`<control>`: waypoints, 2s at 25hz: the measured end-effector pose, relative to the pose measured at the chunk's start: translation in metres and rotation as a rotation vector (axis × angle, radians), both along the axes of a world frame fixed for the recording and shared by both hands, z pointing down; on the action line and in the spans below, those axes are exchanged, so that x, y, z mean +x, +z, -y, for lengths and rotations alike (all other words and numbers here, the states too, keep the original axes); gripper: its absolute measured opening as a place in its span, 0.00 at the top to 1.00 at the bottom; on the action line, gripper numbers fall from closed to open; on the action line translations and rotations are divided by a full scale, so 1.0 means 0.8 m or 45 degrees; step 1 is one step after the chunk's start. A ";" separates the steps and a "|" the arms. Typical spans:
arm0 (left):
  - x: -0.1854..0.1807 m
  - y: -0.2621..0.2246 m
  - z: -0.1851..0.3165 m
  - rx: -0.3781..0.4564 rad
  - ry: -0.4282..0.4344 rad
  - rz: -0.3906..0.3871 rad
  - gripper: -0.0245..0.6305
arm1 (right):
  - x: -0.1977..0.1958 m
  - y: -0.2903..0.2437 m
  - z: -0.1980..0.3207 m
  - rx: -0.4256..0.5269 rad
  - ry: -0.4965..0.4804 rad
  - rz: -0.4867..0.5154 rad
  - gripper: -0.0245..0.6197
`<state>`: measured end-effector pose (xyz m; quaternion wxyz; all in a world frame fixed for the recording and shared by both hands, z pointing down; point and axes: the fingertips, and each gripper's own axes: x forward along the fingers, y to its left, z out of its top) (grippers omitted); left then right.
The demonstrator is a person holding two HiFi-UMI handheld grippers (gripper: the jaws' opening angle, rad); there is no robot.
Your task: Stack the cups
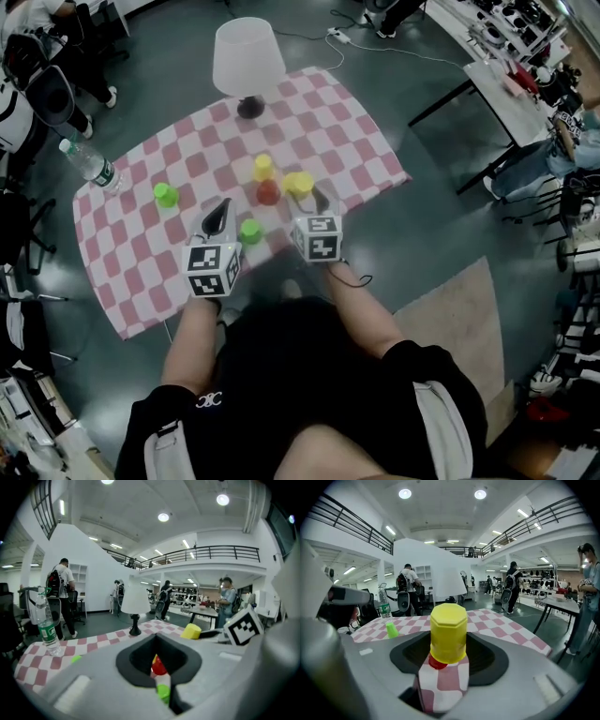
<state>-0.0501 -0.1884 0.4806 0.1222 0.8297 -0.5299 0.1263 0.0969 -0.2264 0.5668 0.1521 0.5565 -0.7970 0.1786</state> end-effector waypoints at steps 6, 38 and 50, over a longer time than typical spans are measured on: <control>-0.008 0.016 -0.011 -0.059 -0.036 0.011 0.96 | -0.019 0.040 -0.026 -0.110 -0.073 -0.014 0.60; -0.079 0.057 -0.061 -0.190 -0.223 0.009 0.96 | -0.069 0.170 -0.069 -0.288 -0.235 -0.198 0.60; -0.076 0.049 -0.048 -0.166 -0.186 -0.001 0.96 | -0.062 0.178 -0.070 -0.310 -0.225 -0.246 0.60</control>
